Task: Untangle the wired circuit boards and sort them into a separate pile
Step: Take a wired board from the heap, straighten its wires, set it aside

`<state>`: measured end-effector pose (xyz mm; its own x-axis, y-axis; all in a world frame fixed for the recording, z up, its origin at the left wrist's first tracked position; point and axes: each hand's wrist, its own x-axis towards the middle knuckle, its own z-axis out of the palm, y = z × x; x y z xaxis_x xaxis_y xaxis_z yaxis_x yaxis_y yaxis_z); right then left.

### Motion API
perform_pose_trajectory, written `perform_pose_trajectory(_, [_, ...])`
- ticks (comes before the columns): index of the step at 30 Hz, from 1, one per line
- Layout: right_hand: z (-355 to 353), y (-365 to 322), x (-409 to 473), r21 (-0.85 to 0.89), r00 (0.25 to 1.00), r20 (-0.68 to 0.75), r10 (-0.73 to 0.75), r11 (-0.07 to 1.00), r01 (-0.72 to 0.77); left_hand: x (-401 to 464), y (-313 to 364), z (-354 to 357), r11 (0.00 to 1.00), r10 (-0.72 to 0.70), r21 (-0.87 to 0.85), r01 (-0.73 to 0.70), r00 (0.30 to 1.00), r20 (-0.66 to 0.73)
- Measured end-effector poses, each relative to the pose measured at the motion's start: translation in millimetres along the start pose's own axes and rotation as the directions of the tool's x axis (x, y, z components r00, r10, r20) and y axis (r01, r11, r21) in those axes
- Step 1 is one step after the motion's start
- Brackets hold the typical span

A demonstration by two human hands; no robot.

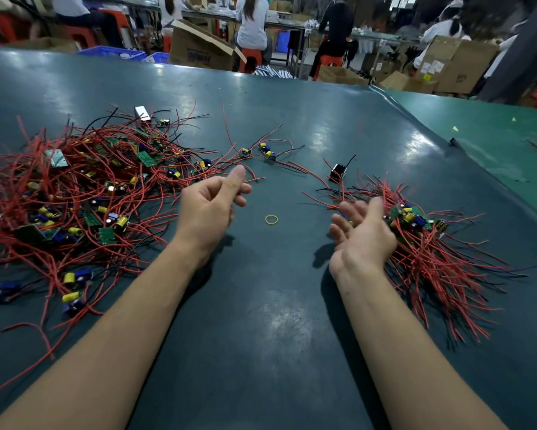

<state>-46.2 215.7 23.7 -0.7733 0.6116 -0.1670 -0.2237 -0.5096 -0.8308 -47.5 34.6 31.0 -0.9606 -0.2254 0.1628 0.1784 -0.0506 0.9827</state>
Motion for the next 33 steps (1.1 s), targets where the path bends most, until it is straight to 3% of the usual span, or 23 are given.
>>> perform_pose_trajectory(2, [-1,5,0,-0.057,0.998,0.026,0.062,0.997,-0.060,3,-3,-8,0.935,0.173,0.331,-0.131,0.979,-0.103])
perform_pose_trajectory(4, [1,9,-2,-0.117,0.996,0.081,0.045,0.992,-0.035,2,-2,-16,0.791,0.329,0.575,-0.210,0.938,-0.109])
perform_pose_trajectory(7, [3,10,-4,-0.204,0.990,0.139,0.006,0.979,0.023,4,0,-31,0.546,0.422,0.819,-0.177,0.902,-0.086])
perform_pose_trajectory(10, [2,11,-6,-0.267,0.977,0.214,0.009,0.962,0.049,9,5,-55,0.346,0.415,0.937,0.042,0.889,-0.193])
perform_pose_trajectory(14, [1,12,-10,-0.334,0.952,0.305,-0.007,0.936,0.114,15,8,-85,0.251,0.223,0.910,0.329,0.896,-0.385])
perform_pose_trajectory(16, [1,14,-11,-0.383,0.937,0.350,-0.016,0.910,0.158,17,5,-91,0.185,0.153,0.913,0.364,0.907,-0.392])
perform_pose_trajectory(21, [-1,18,-16,-0.488,0.884,0.464,-0.052,0.818,0.304,19,0,-97,0.238,0.197,0.921,0.309,0.913,-0.357])
perform_pose_trajectory(24, [-1,19,-18,-0.505,0.870,0.491,-0.034,0.803,0.317,17,-2,-97,0.198,0.184,0.939,0.281,0.930,-0.318])
perform_pose_trajectory(30, [-2,19,-19,-0.523,0.868,0.497,-0.023,0.790,0.320,13,-4,-94,0.372,0.409,0.903,0.217,0.834,-0.370])
perform_pose_trajectory(33, [-3,19,-20,-0.531,0.865,0.502,-0.018,0.783,0.324,12,-1,-90,0.471,0.455,0.865,0.174,0.792,-0.407])
